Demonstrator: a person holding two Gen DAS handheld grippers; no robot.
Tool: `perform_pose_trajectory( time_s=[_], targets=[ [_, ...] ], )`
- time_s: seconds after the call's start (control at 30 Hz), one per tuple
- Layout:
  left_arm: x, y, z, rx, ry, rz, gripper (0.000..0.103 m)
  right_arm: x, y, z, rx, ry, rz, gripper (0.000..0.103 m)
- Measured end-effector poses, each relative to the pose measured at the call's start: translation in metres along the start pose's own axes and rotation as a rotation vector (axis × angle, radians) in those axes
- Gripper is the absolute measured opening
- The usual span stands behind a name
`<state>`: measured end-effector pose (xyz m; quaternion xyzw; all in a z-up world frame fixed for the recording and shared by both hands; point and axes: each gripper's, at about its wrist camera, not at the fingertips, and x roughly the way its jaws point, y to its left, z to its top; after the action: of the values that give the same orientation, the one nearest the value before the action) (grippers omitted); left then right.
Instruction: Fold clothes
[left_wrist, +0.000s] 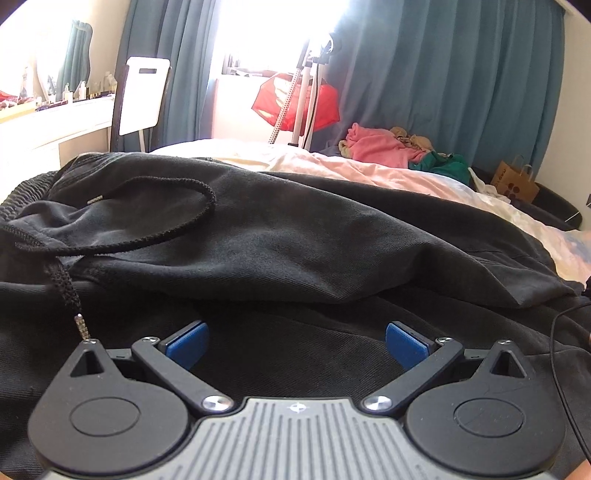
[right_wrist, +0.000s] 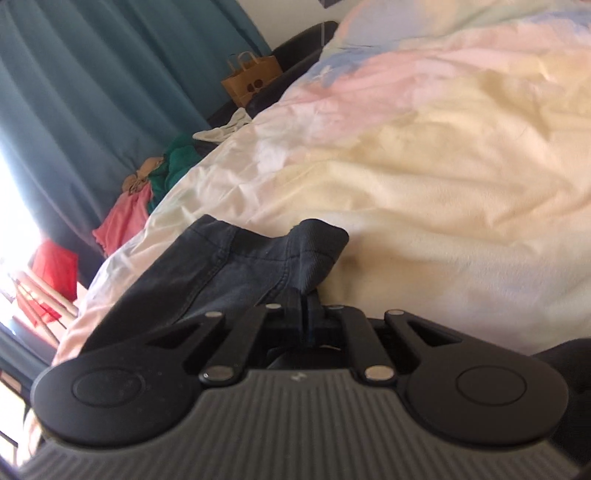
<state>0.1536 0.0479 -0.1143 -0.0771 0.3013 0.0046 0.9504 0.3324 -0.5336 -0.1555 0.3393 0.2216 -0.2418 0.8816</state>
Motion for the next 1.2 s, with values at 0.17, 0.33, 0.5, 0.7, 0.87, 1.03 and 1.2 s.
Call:
perform_pose_trajectory(
  time_s=[0.17, 0.33, 0.5, 0.7, 0.87, 1.03, 1.2],
  targets=[
    [-0.022, 0.015, 0.011, -0.021, 0.002, 0.011, 0.103, -0.062, 0.006, 0.006, -0.154, -0.018, 0.053, 0.008],
    [-0.044, 0.029, 0.022, -0.041, 0.004, 0.022, 0.103, -0.134, -0.011, -0.005, -0.161, 0.06, 0.158, 0.008],
    [-0.098, 0.09, 0.041, -0.171, 0.002, 0.064, 0.103, -0.187, -0.035, -0.02, -0.152, 0.092, 0.193, 0.009],
    [-0.172, 0.228, 0.062, -0.561, 0.008, 0.177, 0.103, -0.215, -0.073, -0.025, -0.099, 0.127, 0.215, 0.06],
    [-0.17, 0.316, 0.034, -0.872, 0.161, 0.245, 0.103, -0.21, -0.121, -0.018, 0.122, 0.172, 0.193, 0.065],
    [-0.14, 0.352, -0.005, -1.097, 0.197, 0.107, 0.102, -0.196, -0.158, -0.02, 0.313, 0.238, 0.11, 0.064],
    [-0.119, 0.357, -0.015, -1.273, 0.077, -0.02, 0.094, -0.197, -0.184, -0.028, 0.508, 0.262, 0.152, 0.064]
  ],
)
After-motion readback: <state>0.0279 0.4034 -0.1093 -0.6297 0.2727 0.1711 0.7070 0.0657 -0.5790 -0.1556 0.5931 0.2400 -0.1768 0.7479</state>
